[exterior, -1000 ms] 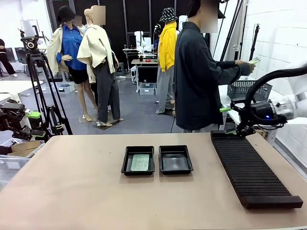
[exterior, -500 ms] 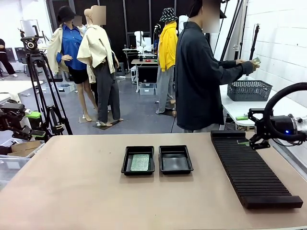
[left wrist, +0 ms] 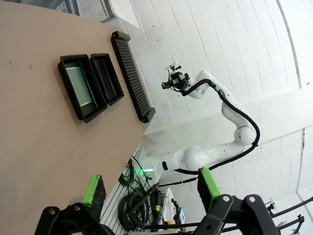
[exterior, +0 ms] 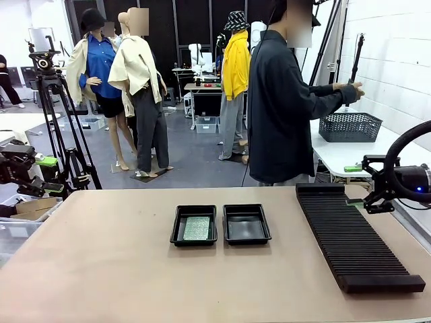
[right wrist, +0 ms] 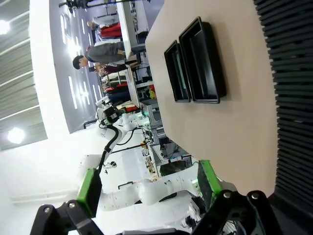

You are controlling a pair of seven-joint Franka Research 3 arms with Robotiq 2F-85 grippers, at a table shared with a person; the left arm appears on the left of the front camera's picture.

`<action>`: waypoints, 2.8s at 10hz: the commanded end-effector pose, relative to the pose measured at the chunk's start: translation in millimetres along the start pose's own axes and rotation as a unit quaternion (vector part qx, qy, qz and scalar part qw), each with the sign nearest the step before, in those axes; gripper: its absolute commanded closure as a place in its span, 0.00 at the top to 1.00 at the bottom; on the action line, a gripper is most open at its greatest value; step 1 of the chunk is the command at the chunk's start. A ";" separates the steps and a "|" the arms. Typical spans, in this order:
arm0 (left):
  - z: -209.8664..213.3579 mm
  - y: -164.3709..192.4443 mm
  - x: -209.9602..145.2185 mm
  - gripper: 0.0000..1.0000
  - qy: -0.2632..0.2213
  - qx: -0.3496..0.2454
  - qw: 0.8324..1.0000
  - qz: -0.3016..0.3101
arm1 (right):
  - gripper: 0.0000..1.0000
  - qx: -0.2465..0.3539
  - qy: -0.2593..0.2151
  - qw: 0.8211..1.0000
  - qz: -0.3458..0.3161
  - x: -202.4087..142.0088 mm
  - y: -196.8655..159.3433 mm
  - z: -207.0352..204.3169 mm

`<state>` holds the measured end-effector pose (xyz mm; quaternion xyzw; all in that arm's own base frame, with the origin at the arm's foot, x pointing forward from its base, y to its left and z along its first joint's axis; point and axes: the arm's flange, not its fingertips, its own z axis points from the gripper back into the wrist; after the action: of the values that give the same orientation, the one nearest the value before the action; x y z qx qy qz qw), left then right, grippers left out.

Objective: Inspect and transfer BCBs to ESD trays.
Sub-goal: Pick up the ESD tray and place it on the left side of the table.

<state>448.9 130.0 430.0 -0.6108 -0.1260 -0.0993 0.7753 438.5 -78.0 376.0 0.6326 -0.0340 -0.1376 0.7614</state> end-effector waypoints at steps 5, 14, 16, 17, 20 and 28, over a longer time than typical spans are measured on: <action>0.0 0.0 0.0 1.00 0.000 0.000 1.000 0.000 | 1.00 -0.001 -0.002 1.000 0.000 7.8 0.3 3.4; -197.7 -0.7 90.7 1.00 -0.032 0.218 0.973 0.075 | 1.00 -0.001 -0.002 1.000 0.000 7.8 0.3 3.4; -235.3 -1.2 96.6 1.00 -0.013 0.256 0.964 0.064 | 1.00 -0.001 -0.002 1.000 0.000 7.8 0.3 3.4; -255.0 -1.5 97.9 1.00 0.001 0.276 0.959 0.063 | 1.00 -0.001 -0.002 1.000 0.000 7.8 0.3 3.4; -303.3 4.8 99.1 1.00 0.028 0.355 0.932 0.066 | 1.00 -0.001 -0.002 1.000 0.000 7.8 0.3 3.4; -367.9 33.1 100.3 1.00 0.067 0.449 0.889 0.065 | 1.00 -0.001 -0.002 1.000 0.000 7.8 0.3 3.4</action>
<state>571.2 -209.7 345.1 -0.2187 -0.0618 -0.0283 0.9734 447.6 -83.8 375.4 0.6310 -0.0353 -0.1384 0.7625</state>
